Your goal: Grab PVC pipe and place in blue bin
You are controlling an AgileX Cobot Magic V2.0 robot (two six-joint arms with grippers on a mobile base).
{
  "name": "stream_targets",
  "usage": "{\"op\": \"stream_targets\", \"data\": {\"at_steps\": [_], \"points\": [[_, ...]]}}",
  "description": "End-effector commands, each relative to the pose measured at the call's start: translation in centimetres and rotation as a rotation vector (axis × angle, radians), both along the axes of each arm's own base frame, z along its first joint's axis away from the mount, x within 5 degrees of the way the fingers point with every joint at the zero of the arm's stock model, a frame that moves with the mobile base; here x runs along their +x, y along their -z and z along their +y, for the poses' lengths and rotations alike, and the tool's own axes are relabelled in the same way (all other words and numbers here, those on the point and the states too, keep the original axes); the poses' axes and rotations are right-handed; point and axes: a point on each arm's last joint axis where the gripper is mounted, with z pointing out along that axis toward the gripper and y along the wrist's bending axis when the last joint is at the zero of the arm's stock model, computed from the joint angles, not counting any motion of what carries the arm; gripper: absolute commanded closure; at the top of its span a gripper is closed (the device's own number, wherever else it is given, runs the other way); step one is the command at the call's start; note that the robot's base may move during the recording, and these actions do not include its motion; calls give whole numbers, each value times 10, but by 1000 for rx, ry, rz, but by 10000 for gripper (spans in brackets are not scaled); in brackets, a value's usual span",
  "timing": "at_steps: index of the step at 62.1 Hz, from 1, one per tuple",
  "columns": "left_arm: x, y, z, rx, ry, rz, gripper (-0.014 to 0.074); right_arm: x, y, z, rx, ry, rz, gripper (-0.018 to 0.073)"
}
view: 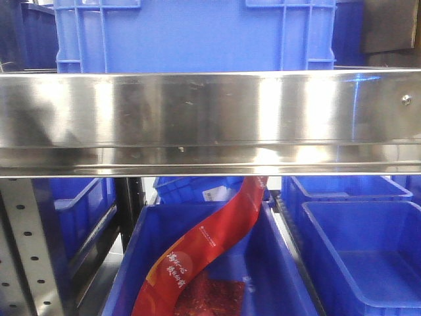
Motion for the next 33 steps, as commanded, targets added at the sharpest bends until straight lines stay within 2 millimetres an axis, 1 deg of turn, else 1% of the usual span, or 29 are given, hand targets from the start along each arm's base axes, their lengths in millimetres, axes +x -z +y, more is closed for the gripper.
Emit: {"op": "stream_targets", "data": {"at_steps": [1, 33], "points": [[-1, -2, 0, 4, -3, -16, 707, 0, -2, 0, 1, 7, -26, 724], [-1, -2, 0, 4, -3, -16, 707, 0, -2, 0, 1, 7, -26, 724]]}}
